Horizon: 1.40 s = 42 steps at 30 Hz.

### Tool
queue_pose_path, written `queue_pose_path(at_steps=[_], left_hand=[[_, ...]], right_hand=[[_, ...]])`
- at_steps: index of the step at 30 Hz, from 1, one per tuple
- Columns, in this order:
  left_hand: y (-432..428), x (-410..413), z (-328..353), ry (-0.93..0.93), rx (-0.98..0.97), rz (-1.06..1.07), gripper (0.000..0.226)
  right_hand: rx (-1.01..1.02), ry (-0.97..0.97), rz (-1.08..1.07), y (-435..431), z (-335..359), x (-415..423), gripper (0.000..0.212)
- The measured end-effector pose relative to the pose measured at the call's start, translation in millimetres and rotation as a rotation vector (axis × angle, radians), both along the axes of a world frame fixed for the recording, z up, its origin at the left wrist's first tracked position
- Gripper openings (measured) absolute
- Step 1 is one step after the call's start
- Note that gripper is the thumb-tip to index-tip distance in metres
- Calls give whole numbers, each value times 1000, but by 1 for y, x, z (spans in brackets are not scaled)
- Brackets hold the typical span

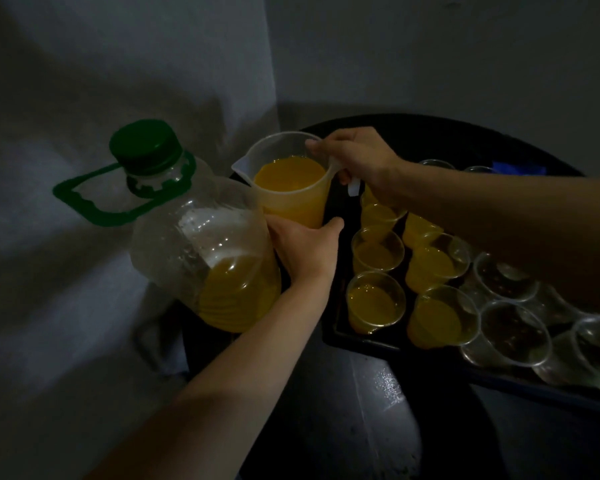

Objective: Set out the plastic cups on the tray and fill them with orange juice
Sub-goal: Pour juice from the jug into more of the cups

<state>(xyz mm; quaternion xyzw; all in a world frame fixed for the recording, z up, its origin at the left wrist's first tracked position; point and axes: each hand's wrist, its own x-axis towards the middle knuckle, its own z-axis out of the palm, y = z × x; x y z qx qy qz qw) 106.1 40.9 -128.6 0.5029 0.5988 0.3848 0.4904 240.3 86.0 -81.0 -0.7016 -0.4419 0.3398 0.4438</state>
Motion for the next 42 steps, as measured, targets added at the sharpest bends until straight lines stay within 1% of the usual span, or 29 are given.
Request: queue_pose_path(at_steps=[3,7,11,14,16,19,20,22,24,29,32,35,37,40,42], left_hand=[[6,5,-2,-10,5,47,131],[14,16,-12,-59,34,159,124],[18,20,-19,-49,117,185,122],[23,22,-18,-73,152,188,123],[26,24,-13,-82,187,188,125],[29,27,0,-93,223,184,126],[30,28,7,-102,229,179,126],[29,30,22,-112,242,169,126],[24,32,40,-105,251,157,125],[-5,33,98,-65,303,58,121],[-32,32,130,-84,337,3,120],[-67,32,158,-119,333,-72,120],[-92,32,171,-132,331,-104,118],[-129,31,184,-126,346,-156,118],[-153,31,187,-109,331,-188,119]], right_hand=[[-15,32,21,-1,1,0,24],[6,120,-59,-2,-3,-4,16],[39,160,-114,1,-3,-6,16],[72,171,-134,3,2,-5,25],[87,190,-154,3,9,-3,29],[105,207,-169,1,29,-3,13],[110,205,-185,0,36,-2,10],[114,189,-223,-4,53,-1,14],[125,173,-259,-12,73,-2,13],[208,169,-308,-52,131,1,19],[235,157,-345,-88,167,1,20],[242,100,-379,-128,200,-1,13],[242,77,-403,-156,216,-4,10],[235,80,-458,-198,229,-2,24],[228,99,-478,-225,231,-1,22]])
